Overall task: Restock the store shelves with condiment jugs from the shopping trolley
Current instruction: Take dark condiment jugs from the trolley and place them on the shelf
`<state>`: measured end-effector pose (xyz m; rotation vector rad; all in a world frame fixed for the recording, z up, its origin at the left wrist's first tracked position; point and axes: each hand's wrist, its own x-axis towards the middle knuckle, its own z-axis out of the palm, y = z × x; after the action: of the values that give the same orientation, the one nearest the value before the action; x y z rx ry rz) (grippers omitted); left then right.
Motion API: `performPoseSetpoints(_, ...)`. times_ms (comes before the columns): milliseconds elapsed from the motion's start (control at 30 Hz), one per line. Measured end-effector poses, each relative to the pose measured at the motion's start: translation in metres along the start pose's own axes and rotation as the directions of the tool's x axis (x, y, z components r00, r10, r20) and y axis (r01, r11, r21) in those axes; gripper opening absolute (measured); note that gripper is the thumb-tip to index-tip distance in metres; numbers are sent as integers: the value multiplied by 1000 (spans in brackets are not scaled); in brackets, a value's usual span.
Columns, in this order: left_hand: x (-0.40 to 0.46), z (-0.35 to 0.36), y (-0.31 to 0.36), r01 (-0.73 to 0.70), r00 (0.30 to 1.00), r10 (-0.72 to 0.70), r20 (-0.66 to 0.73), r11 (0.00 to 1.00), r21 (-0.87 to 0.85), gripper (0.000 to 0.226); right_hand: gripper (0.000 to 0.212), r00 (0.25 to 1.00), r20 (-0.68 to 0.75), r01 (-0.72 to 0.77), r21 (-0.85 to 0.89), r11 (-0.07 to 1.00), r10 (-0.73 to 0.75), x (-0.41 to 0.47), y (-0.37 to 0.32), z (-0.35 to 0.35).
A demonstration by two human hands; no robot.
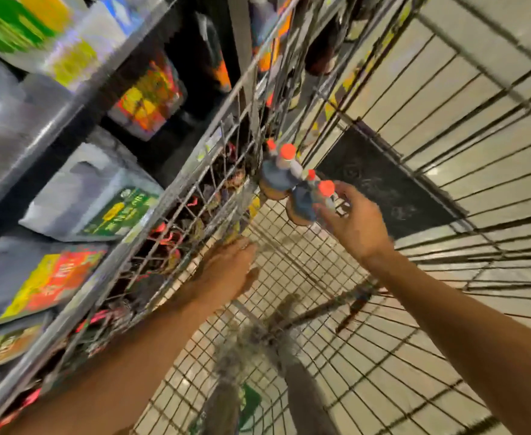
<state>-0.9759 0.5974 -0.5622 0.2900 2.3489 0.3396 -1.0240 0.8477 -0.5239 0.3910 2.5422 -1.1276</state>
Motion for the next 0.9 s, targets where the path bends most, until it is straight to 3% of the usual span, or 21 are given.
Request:
performPoseSetpoints(200,8,-16,0,-36,999,36,4,999,14,50,38,991,-131,-32,-44,999,26,18,4,33)
performPoseSetpoints(400,2,-27,1,-68,996,59,-62,986,-152,49,38,996,-81,17,-126,992,-27,10,13,31)
performPoseSetpoints(500,-1,-39,1,-46,998,25,-65,937,-345,57,41,995,-15,93,-173,980,-97,5,14,15)
performPoseSetpoints(633,2,-56,8,-33,999,22,-26,761,-648,87,36,954,196,251,-95,963,-229,9,2,-16)
performPoseSetpoints(733,5,-65,16,-34,999,36,-12,722,-691,106,32,901,314,303,35,952,-299,13,-20,-29)
performPoseSetpoints(800,6,-68,22,-27,999,47,9,713,-701,101,32,870,367,312,105,944,-329,14,-35,-31)
performPoseSetpoints(900,10,-64,21,-18,998,54,19,611,-791,86,36,818,442,336,152,930,-368,14,-48,-27)
